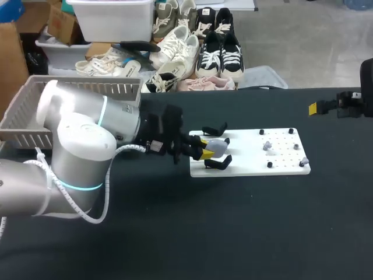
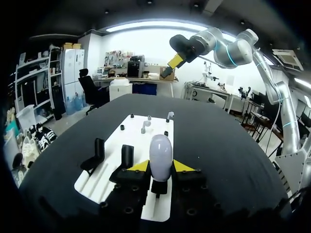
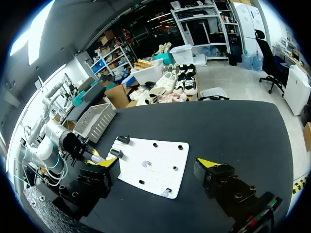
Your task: Pick up each earbud case from the left stands, insert the matching earbuds, close the lid, and place the case in the box.
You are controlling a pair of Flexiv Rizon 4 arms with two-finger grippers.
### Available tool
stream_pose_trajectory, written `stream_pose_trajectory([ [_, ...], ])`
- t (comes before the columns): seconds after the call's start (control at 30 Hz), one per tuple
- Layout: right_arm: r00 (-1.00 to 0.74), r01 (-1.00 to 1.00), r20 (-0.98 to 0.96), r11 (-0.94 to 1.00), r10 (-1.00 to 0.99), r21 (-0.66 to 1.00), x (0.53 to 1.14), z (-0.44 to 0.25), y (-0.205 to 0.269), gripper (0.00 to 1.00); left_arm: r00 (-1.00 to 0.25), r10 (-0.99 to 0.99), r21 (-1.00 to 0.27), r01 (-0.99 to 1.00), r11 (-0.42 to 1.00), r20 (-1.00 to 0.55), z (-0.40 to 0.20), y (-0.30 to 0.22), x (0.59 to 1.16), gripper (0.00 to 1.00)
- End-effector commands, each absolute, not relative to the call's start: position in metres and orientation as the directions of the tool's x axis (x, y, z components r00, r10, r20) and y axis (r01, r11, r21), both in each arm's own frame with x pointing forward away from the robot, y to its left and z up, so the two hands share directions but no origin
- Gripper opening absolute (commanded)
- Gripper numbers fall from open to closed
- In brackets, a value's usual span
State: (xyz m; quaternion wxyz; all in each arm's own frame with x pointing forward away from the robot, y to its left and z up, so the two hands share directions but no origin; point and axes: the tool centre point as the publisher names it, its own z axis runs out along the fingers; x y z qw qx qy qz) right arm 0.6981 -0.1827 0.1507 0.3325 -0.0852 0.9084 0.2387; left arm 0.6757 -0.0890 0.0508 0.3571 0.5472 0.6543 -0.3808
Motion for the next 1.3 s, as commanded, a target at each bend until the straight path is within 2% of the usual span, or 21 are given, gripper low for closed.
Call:
stream_pose_trajectory([
  [0.03,-0.764,-0.319,-0.645,0.868,0.002,0.381,0.699,0.15,-0.184,1.0,-0.159,0.406,-0.118,0.985,0.126,-0.9,0.074,-0.076,0.668,0.0],
  [0.2,-0.764,-0.319,-0.645,0.868,0.002,0.381,0.699,0.15,-0.184,1.0,-0.169,0.352,-0.134,0.984,0.121,-0.921,0.101,-0.065,0.659,0.0],
  [0.6,-0.764,-0.319,-0.645,0.868,0.002,0.381,0.699,0.15,-0.184,1.0,-0.093,0.176,-0.082,0.994,0.068,-0.98,0.152,-0.058,0.623,0.0],
  [1.3,-0.764,-0.319,-0.645,0.868,0.002,0.381,0.699,0.15,-0.184,1.0,0.026,0.051,0.028,0.999,0.041,-0.998,0.163,-0.066,0.599,0.0],
])
